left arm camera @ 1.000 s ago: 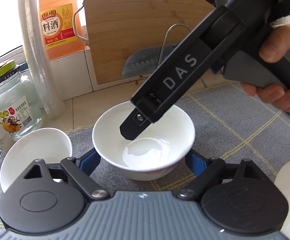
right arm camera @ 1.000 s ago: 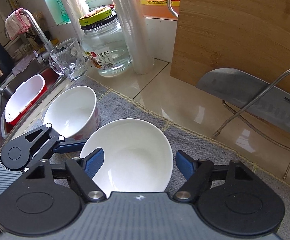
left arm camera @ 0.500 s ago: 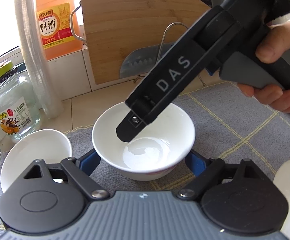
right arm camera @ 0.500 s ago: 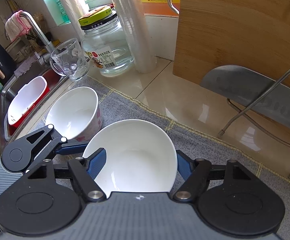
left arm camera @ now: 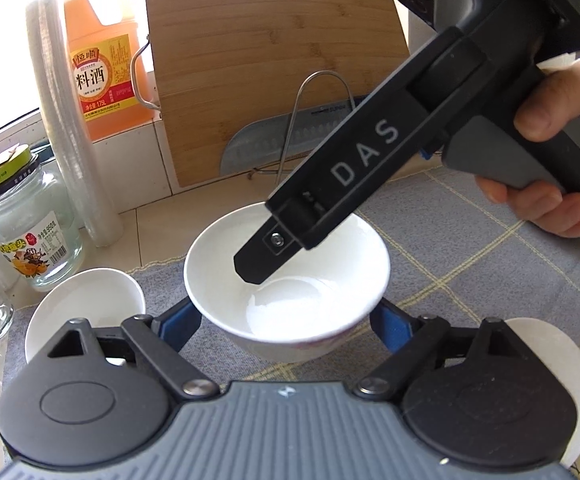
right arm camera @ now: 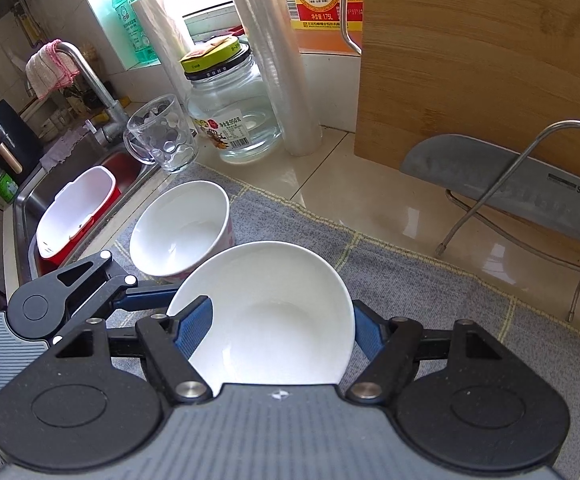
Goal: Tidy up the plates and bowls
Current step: 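Carry the held bowl with the right gripper over another white bowl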
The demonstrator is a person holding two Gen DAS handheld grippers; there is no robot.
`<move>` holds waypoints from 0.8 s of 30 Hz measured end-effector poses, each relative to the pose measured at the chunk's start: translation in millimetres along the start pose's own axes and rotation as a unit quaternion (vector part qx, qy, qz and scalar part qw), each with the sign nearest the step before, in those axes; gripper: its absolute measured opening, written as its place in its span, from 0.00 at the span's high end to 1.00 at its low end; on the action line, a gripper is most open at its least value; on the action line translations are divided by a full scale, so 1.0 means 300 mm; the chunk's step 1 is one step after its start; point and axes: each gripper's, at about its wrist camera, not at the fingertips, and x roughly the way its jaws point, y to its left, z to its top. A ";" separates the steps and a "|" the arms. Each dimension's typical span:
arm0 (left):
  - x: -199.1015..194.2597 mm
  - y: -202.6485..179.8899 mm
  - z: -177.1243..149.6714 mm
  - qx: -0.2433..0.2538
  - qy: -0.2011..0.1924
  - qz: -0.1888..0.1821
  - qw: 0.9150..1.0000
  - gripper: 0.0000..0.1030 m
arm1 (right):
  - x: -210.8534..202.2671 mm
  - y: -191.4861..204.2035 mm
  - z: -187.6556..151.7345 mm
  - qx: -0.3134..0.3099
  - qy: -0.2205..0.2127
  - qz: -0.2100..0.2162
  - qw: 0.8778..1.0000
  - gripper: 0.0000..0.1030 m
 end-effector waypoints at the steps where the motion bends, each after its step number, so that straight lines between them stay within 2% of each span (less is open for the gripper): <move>1: -0.010 -0.008 -0.001 0.003 -0.001 -0.001 1.000 0.12 | -0.011 0.004 -0.007 0.000 0.000 -0.001 1.000 0.23; 24: -0.225 -0.219 -0.031 0.019 -0.002 -0.045 0.999 0.12 | -0.298 0.113 -0.259 0.005 -0.017 -0.017 1.000 0.23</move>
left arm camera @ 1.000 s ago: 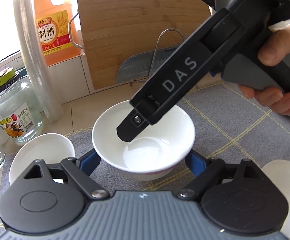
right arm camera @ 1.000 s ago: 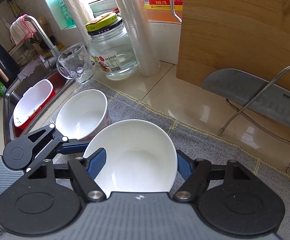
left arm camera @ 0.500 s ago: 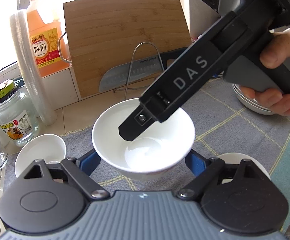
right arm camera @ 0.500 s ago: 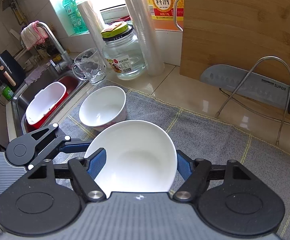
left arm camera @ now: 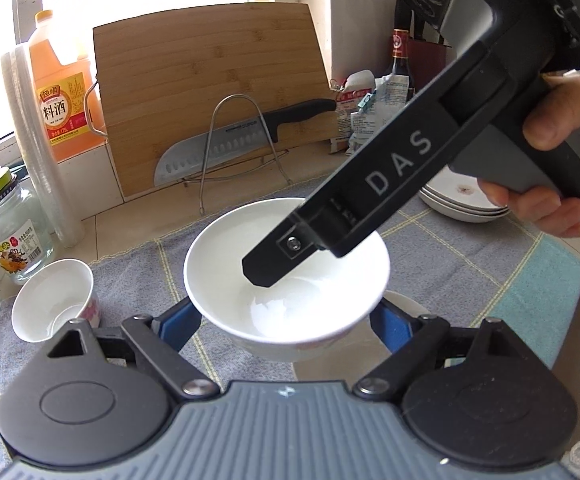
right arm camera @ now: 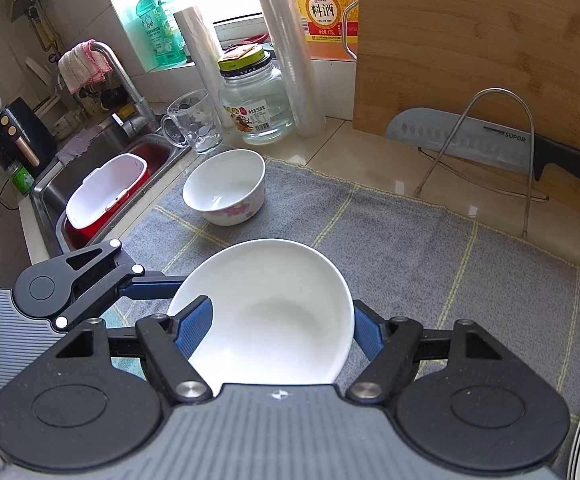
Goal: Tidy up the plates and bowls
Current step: 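Carry the held bowl with the right gripper over another white bowl, then lower the bowl into the other bowl and open the right gripper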
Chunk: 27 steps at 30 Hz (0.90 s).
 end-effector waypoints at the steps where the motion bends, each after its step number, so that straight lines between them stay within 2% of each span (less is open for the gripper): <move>1: -0.004 -0.010 -0.003 0.000 0.000 -0.002 1.000 0.12 | -0.009 0.001 -0.011 0.000 0.000 -0.002 1.000 0.23; 15: -0.018 -0.108 -0.044 0.007 0.018 -0.027 0.999 0.12 | -0.080 0.005 -0.147 0.017 0.010 -0.011 1.000 0.23; 27: 0.000 -0.132 -0.071 0.010 0.036 -0.040 0.998 0.12 | -0.051 -0.013 -0.189 0.035 0.025 -0.014 0.999 0.23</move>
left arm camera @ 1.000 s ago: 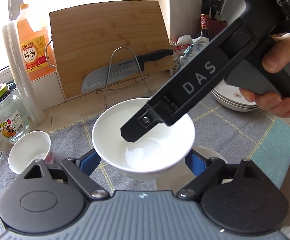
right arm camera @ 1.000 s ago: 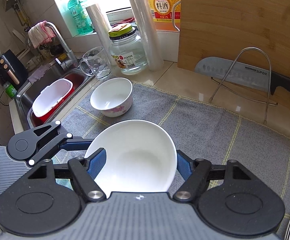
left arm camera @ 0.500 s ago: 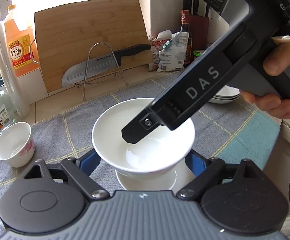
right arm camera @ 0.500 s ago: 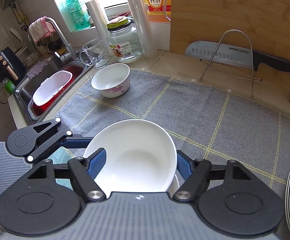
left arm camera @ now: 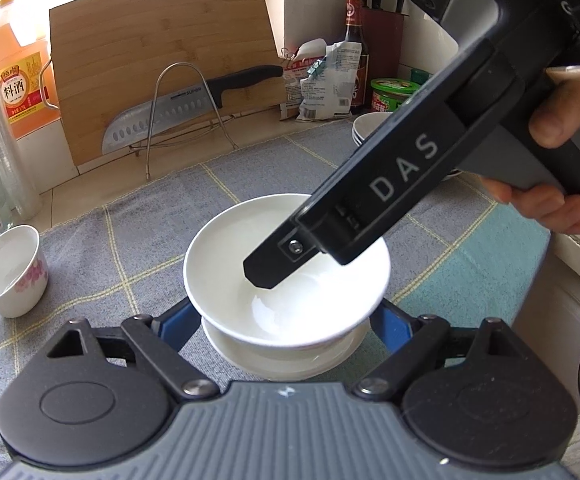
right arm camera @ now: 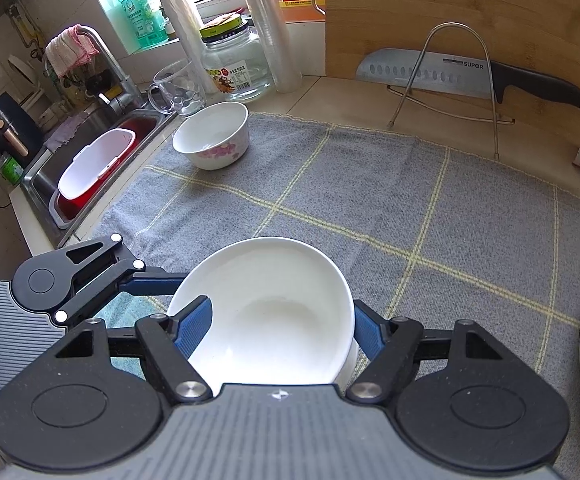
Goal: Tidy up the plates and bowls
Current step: 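Lower the bowl into the other bowl and open the right gripper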
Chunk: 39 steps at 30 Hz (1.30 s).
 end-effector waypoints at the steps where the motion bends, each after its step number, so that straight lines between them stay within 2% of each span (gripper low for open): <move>1: 0.002 0.000 -0.003 0.000 0.002 -0.001 1.000 0.12 | 0.003 -0.001 -0.002 0.002 0.000 0.001 1.000 0.23; 34: 0.037 0.001 -0.029 0.009 0.010 -0.009 1.000 0.12 | 0.048 -0.016 -0.021 0.012 0.008 -0.007 1.000 0.23; 39: 0.037 0.002 -0.030 0.010 0.010 -0.011 1.000 0.11 | 0.050 -0.016 -0.024 0.014 0.006 -0.003 1.000 0.20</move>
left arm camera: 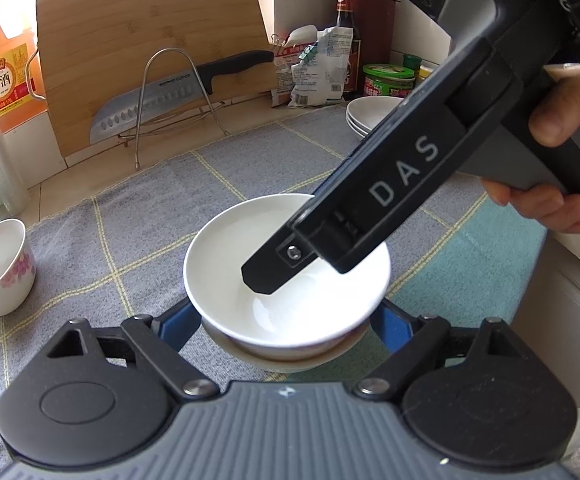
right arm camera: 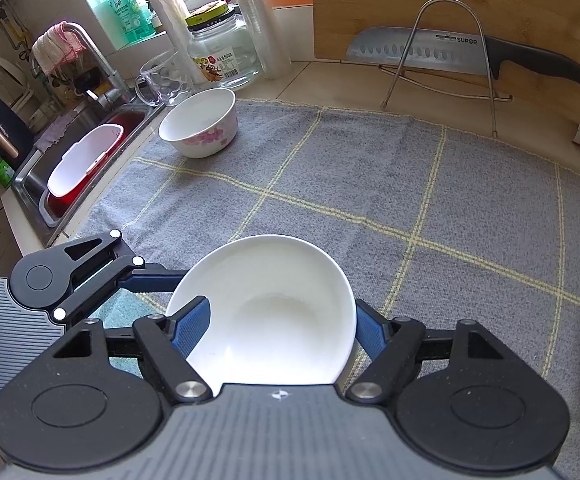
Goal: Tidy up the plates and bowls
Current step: 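Lower the bowl into the other bowl and open the right gripper, then pull the right gripper back and move it to the next flowered bowl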
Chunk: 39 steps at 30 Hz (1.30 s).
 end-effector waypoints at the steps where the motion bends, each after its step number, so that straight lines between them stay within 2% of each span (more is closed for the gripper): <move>1: 0.001 0.000 -0.001 0.000 0.001 0.000 1.000 0.10 | 0.000 0.000 -0.002 -0.001 0.000 0.003 1.000 0.18; 6: -0.015 -0.002 -0.006 0.005 -0.005 0.001 1.000 0.06 | -0.002 0.011 -0.016 -0.008 -0.006 0.001 1.000 0.05; 15: -0.043 0.027 -0.043 -0.031 0.001 -0.009 0.999 0.05 | -0.030 0.049 -0.043 -0.042 -0.028 -0.033 0.998 0.00; 21: -0.067 0.027 -0.059 -0.055 0.003 0.004 0.998 0.05 | -0.042 0.076 -0.050 -0.069 -0.035 -0.031 0.996 0.00; 27: -0.096 0.030 -0.074 -0.080 0.008 0.036 0.996 0.05 | -0.055 0.086 -0.040 -0.096 -0.047 -0.014 0.994 0.00; 35: -0.157 0.084 -0.096 -0.115 0.020 0.107 0.987 0.05 | -0.054 0.104 0.007 -0.125 -0.075 0.019 0.989 0.00; 39: -0.176 0.152 -0.116 -0.125 0.013 0.121 0.985 0.05 | -0.040 0.144 0.031 -0.133 -0.080 0.002 0.988 0.00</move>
